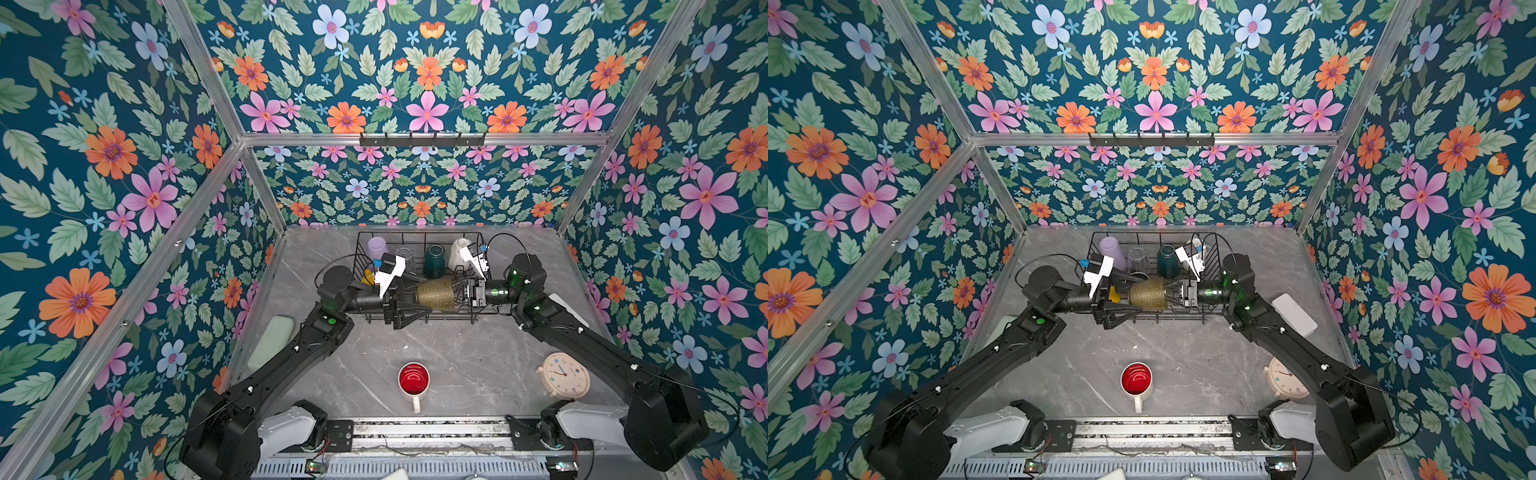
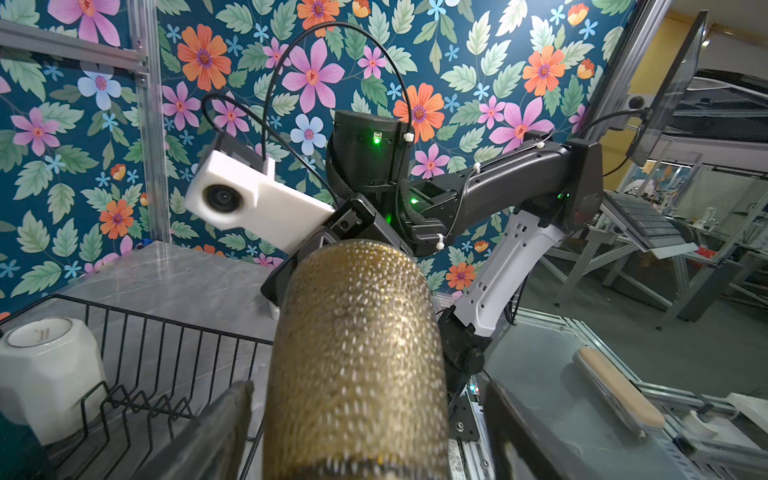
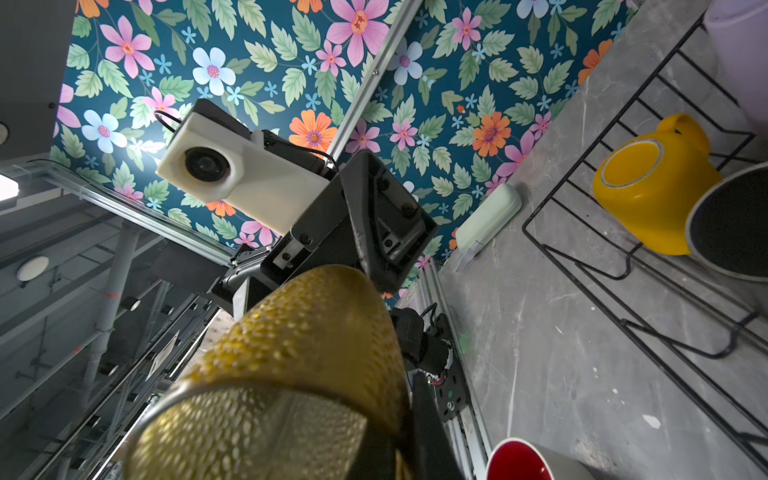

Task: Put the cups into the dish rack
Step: 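Lift the olive cup with the right gripper toward the left gripper over the rack, then close the left gripper on the olive cup's base while the right gripper holds it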

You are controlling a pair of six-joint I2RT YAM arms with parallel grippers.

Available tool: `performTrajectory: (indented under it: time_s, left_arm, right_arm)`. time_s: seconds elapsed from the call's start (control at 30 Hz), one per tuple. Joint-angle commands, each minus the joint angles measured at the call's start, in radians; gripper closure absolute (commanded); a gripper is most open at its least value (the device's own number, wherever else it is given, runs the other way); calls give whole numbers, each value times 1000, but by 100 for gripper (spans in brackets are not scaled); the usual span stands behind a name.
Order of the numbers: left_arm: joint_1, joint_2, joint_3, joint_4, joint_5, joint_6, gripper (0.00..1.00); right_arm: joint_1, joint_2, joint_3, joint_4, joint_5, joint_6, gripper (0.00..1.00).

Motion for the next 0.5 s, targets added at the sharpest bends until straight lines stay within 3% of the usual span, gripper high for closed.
performTrajectory:
  time_s: [0.0,0.47]
  left_arm:
    - [2,7,5,55,45,-25,14]
    - [2,6,8,58,61,-34,18]
  right_arm:
    - [4,12,10,87,-12,36,100]
    - [51,92,49,160,3,80,100]
